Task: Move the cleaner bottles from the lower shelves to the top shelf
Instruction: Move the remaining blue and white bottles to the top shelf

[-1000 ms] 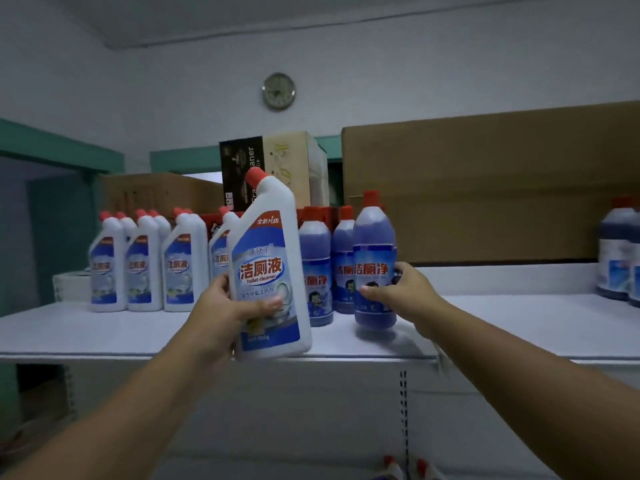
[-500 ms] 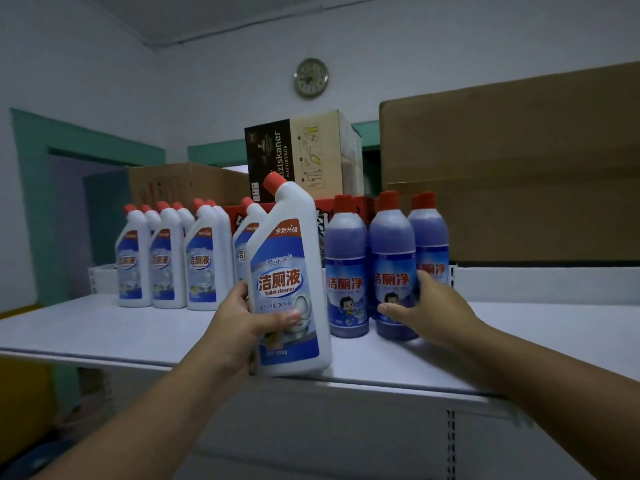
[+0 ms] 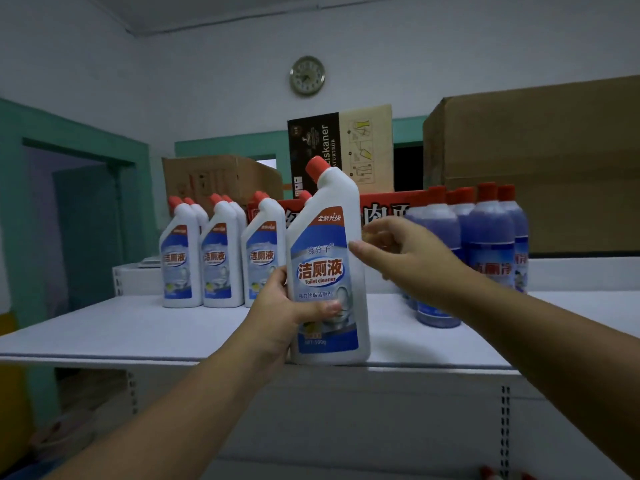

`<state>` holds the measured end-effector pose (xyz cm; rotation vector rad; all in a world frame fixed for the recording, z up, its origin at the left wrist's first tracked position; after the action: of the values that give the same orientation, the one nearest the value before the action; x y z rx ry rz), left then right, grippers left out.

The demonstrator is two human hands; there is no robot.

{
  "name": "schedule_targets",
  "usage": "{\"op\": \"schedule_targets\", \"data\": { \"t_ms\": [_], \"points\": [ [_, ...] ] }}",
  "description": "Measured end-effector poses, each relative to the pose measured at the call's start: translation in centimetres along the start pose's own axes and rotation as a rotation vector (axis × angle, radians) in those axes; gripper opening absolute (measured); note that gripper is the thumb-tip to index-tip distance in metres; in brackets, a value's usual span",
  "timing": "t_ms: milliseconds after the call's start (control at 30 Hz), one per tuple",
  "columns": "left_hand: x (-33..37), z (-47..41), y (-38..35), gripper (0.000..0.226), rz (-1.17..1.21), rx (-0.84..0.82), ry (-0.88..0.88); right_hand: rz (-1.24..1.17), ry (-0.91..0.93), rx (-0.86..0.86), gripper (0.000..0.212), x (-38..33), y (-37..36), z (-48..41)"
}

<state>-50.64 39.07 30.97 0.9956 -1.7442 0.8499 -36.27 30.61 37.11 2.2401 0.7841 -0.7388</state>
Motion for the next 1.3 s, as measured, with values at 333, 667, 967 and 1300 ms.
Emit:
{"op": "schedule_targets", "data": {
  "t_ms": [333, 667, 967, 1300],
  "points": [
    [-0.2, -3.7, 4.2, 0.075, -0.024, -0.091, -0.022, -0.229, -0.134, -0.067, 0.018, -0.9, -7.0, -3.4],
    [0.4, -8.7, 6.0, 0.067, -0.091, -0.178, -0.001, -0.297, -0.078, -0.009, 0.013, 0.4, -7.2, -9.2],
    [-5.0, -11.9, 8.7, 0.066, -0.607, -0.476, -0.010, -0.161, -0.114, 0.115, 0.014, 3.6, -7.8, -13.5],
    [-6.5, -12.4, 9.4, 0.068, -1.049, -1.040, -0.409, -0.053, -0.252, 0.181, 0.019, 8.1, -10.2, -15.4]
  ]
}}
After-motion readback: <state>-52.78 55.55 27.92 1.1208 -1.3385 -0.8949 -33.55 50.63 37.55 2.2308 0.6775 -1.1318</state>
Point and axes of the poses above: each hand's wrist, its own z-axis away from the middle knuckle, its own y-axis out of the back of the hand, x = y × z, the point moved 4 cm from there along -z, towards the middle knuckle, and after that the axes turned 8 degrees about x, right-handed, at the moved point
